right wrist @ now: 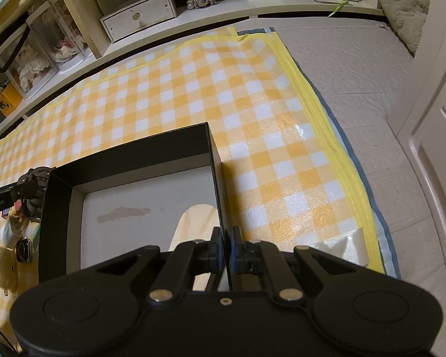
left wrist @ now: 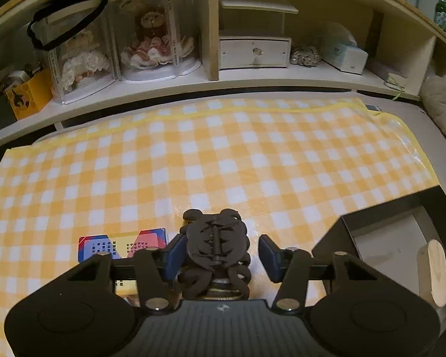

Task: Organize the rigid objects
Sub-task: 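Reach the left tool to the black claw clip and grasp it, then carry the claw clip into the tray beside the block and release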

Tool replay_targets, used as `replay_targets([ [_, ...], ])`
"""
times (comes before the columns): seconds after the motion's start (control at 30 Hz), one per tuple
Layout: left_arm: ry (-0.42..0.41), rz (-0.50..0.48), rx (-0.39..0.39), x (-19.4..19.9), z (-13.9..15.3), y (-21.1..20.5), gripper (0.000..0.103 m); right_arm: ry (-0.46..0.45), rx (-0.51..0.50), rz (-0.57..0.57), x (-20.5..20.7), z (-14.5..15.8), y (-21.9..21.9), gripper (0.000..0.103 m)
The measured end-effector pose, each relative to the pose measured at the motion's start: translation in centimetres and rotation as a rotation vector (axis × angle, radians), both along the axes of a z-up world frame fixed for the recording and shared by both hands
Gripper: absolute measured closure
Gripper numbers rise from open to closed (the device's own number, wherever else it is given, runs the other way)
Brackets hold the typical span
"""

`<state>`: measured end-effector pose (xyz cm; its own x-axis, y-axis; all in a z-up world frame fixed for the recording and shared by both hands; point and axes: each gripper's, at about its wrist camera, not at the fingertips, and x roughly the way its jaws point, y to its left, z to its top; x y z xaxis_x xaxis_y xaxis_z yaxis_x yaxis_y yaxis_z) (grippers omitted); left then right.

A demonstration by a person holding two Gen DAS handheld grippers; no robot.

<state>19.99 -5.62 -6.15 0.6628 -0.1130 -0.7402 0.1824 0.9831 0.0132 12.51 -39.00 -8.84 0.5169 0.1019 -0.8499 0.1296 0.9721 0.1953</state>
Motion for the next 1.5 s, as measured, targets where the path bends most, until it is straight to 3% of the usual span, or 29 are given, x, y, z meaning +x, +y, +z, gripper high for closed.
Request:
replay_targets([
  [0.03,0.0,0.006,-0.003,0.2,-0.1,0.0,0.058,0.001,-0.001,0.0,0.0,0.0,0.0,0.097],
  [0.33,-0.022,0.036,-0.046,-0.2,0.1,0.3,0.058,0.008,-0.005,0.0,0.2,-0.1,0.2,0.097],
  [0.63,-0.128,0.028,-0.221,-3.2,5.8,-0.1,0.058,0.007,-0.005,0.0,0.2,-0.1,0.2,0.097],
  [0.83,-0.116,-0.073,-0.336,-6.2,7.6,-3.3,0.058,0.008,-0.008,0.0,0.2,-0.1,0.2,0.097],
  [0.97,-0.061,-0.153,-0.349,-7.2,6.4,-7.0,0.058,0.008,-0.014,0.002,0.1,-0.2,0.2,0.097],
  [1.1,-0.019,-0.19,-0.307,-7.8,3.7,-10.6,0.058,0.008,-0.017,0.003,0.1,-0.2,0.3,0.097],
  [1.27,-0.016,-0.156,-0.342,-7.9,0.8,-13.0,0.058,0.006,-0.017,0.001,0.1,-0.3,0.3,0.097],
  [1.5,-0.029,-0.1,-0.29,-7.8,-2.0,-14.9,0.058,0.006,-0.016,0.001,0.1,-0.2,0.3,0.097],
])
